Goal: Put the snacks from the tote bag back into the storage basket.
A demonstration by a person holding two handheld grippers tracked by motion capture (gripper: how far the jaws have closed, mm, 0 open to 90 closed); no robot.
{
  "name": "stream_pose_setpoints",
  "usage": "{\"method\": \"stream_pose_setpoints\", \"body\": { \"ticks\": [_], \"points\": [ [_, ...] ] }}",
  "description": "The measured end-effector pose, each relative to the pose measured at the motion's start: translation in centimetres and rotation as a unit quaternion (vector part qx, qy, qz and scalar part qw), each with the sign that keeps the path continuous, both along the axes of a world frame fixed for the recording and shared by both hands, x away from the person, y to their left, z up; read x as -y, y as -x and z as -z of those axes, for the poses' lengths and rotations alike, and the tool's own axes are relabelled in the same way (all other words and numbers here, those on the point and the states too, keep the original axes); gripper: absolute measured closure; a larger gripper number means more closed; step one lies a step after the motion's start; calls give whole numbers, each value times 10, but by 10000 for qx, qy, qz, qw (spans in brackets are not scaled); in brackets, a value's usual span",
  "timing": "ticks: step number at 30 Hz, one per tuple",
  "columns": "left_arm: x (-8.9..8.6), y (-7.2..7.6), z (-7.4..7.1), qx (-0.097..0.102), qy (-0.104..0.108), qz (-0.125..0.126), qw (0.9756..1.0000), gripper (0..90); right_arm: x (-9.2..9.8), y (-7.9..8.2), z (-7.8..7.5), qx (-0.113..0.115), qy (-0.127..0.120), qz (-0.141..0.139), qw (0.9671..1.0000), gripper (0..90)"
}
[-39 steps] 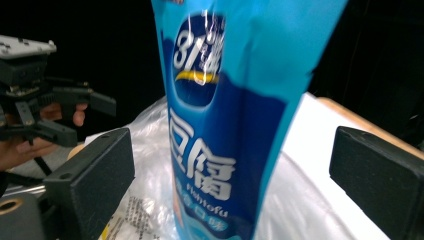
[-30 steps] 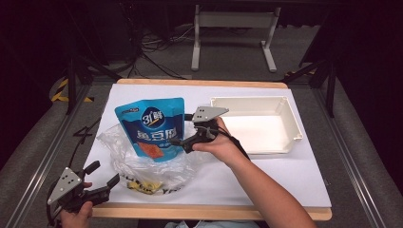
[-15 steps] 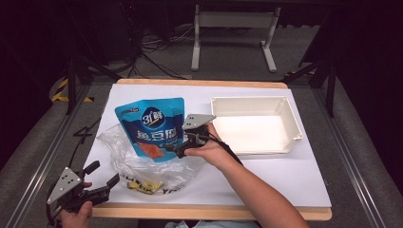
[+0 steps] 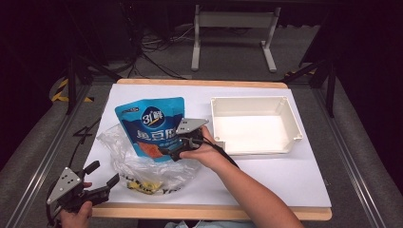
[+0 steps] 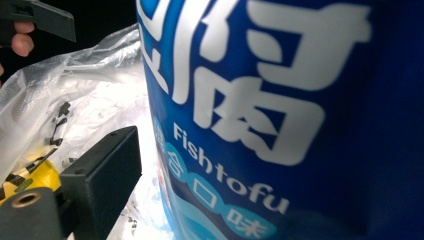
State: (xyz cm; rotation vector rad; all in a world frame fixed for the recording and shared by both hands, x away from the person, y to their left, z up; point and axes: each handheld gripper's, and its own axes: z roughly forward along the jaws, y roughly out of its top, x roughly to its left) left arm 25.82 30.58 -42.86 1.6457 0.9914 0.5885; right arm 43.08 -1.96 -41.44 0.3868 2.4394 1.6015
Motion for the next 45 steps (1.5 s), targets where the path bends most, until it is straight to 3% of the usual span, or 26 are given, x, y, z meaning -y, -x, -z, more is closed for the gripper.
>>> {"method": "stream_pose_setpoints", "body": {
  "ticks": [8, 12, 21, 24, 29, 45],
  "points": [
    [0, 0, 0, -3, -2, 3, 10000, 155, -5, -2, 4, 55, -133, -32, 9999, 118],
    [0, 0, 0, 0, 7, 9, 10000, 155, -5, -2, 4, 237, -88, -59, 9997, 185],
    [0, -1, 0, 0, 2, 5, 10000, 155, -5, -2, 4, 128, -38, -197, 9997, 295],
    [0, -1, 0, -5, -2, 12, 10000, 155, -4, -2, 3, 234, 55, -356, 9991, 353],
    [1, -1, 0, -28, -14, 20, 10000, 155, -2, -5, 3, 194, 74, -484, 9986, 414],
    [0, 0, 0, 0, 2, -4, 10000, 155, -1, -4, 2, 372, 184, -565, 9975, 536]
  ]
}}
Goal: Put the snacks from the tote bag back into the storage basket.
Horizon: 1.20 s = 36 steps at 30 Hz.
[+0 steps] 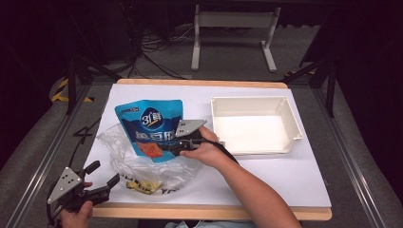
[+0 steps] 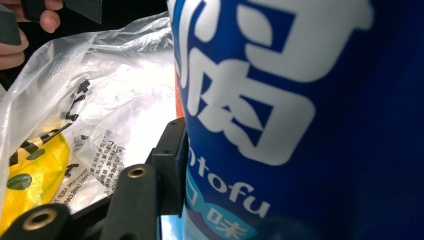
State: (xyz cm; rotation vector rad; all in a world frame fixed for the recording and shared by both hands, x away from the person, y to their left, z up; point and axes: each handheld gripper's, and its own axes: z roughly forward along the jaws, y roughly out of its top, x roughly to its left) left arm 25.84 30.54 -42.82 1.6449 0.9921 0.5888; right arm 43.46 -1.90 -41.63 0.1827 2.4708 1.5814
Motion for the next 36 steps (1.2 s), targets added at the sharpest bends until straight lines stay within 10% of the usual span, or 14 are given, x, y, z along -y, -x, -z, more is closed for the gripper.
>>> {"method": "stream_pose_setpoints", "body": {
  "ticks": [20, 36],
  "points": [
    [-1, 0, 0, 9, 34, 0, 10000, 155, -6, 7, -23, 62, 136, 57, 9999, 553],
    [-1, 0, 0, -1, 38, -10, 10000, 156, -2, 15, -74, 316, 87, 26, 9995, 549]
  ]
}}
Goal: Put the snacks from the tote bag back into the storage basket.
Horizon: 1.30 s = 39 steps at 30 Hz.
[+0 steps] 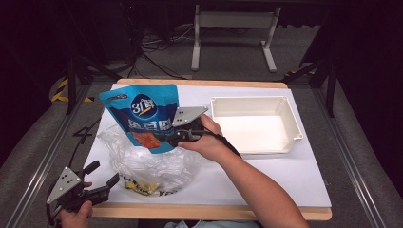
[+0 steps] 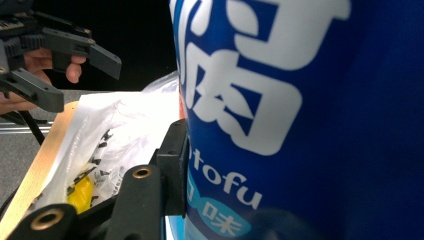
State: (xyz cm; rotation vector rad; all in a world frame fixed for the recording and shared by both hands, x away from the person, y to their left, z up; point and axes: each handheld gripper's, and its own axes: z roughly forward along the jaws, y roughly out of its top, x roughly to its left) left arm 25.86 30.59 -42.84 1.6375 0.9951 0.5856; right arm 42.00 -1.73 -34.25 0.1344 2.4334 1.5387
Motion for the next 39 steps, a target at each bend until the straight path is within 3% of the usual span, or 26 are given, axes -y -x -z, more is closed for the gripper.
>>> {"method": "stream_pose_setpoints", "body": {
  "ticks": [18, 31, 39],
  "points": [
    [0, -1, 0, 21, 16, -4, 10000, 158, 7, 7, -47, 31, -191, -301, 9994, 546],
    [1, -1, 0, 21, 13, -8, 10000, 158, 14, 12, -68, 130, -258, -383, 9988, 546],
    [1, -1, 1, 19, 13, -9, 10000, 158, 24, 11, -73, 151, -223, -332, 9991, 546]
  ]
}}
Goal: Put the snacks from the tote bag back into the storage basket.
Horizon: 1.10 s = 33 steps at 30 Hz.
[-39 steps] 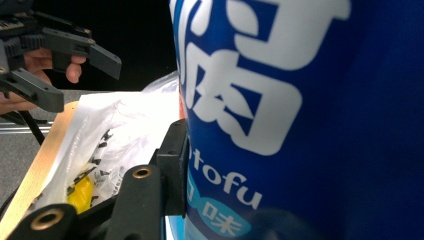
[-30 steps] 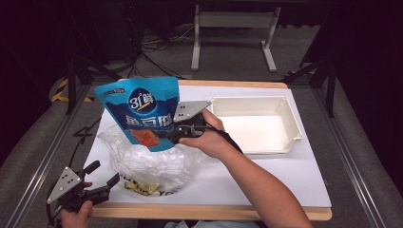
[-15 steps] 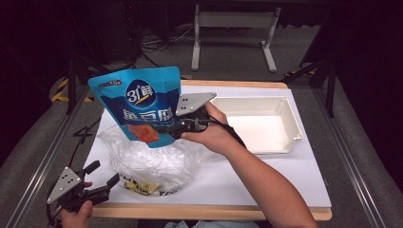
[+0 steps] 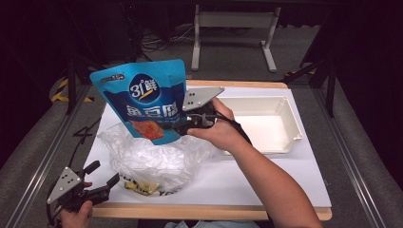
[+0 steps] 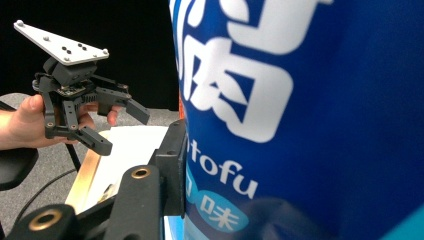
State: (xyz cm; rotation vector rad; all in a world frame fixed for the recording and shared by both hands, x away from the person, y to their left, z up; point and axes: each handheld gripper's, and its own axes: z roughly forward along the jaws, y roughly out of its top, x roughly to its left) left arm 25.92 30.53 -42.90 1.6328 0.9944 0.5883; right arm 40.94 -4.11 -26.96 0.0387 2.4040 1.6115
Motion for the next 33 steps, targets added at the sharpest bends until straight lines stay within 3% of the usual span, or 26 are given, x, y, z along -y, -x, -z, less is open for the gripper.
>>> {"method": "stream_pose_setpoints", "body": {
  "ticks": [12, 20, 33],
  "points": [
    [1, 0, 0, -18, -28, -3, 10000, 158, 27, -3, -1, 1, -29, 193, 9998, 553],
    [1, 0, 0, -44, -54, -2, 10000, 158, 63, -7, -9, 26, -99, 519, 9986, 552],
    [2, -1, 1, -57, -68, -9, 10000, 158, 110, -14, -6, -25, -170, 897, 9958, 552]
  ]
}}
